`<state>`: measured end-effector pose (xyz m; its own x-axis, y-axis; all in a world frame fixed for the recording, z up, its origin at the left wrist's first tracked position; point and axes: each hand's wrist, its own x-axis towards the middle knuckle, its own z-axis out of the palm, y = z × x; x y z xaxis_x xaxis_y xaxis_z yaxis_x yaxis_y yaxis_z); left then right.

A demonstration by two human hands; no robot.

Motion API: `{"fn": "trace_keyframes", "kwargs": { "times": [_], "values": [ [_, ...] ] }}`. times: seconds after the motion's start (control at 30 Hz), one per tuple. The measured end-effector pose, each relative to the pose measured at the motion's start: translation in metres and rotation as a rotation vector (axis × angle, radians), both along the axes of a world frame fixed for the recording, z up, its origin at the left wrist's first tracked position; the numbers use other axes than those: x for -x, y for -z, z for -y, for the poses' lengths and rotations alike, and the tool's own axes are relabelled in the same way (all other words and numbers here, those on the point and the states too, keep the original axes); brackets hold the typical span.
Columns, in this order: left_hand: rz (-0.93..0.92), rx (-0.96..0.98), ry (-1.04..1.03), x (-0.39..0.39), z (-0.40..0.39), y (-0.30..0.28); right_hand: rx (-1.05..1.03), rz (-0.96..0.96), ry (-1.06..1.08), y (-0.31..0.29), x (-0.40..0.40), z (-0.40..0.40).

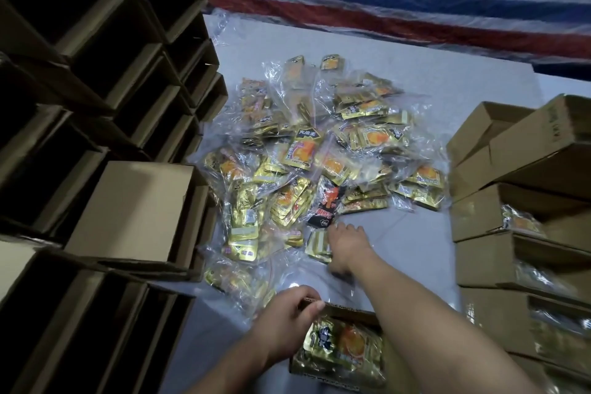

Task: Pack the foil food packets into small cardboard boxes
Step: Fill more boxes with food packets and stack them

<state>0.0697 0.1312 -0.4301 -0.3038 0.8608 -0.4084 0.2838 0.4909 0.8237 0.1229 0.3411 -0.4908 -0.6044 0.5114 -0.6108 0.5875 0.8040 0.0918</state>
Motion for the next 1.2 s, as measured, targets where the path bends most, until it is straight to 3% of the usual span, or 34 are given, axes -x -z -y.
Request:
{"fn": "trace_keyframes", "kwargs": {
  "times": [0.1, 0.27, 0.47, 0.67, 0.8, 0.9, 0.97, 1.07, 1.2],
  "values": [
    [0.017, 0.008, 0.014, 0.001, 0.001, -0.001, 0.068, -0.072, 0.099, -0.001, -0.006, 0.001],
    [0.005, 0.01, 0.012, 0.001, 0.001, -0.002, 0.228, -0.346, 0.283, -0.026, -0.03, -0.01],
    [-0.012, 0.021, -0.005, 0.002, 0.002, -0.005, 0.568, -0.771, 0.893, -0.07, -0.068, -0.017],
    [-0.009, 0.02, 0.011, 0.002, 0.003, -0.01, 0.681, -1.021, 1.191, -0.107, -0.104, -0.014],
    [0.016, 0.016, -0.016, -0.001, 0.002, -0.014, 0.977, -1.419, 1.471, -0.12, -0.123, 0.001],
    [0.022, 0.01, -0.025, -0.002, 0.002, -0.014, 1.21, -1.552, 1.63, -0.128, -0.134, 0.02],
    [0.026, 0.015, -0.024, -0.002, 0.002, -0.013, 1.098, -1.558, 1.619, -0.134, -0.136, 0.041],
    [0.029, 0.02, -0.021, -0.002, 0.003, -0.009, 0.57, -1.365, 1.31, -0.137, -0.136, 0.076],
    [0.055, 0.021, -0.031, -0.001, 0.004, -0.003, 0.4, -1.087, 0.827, -0.129, -0.136, 0.108]
  ]
}}
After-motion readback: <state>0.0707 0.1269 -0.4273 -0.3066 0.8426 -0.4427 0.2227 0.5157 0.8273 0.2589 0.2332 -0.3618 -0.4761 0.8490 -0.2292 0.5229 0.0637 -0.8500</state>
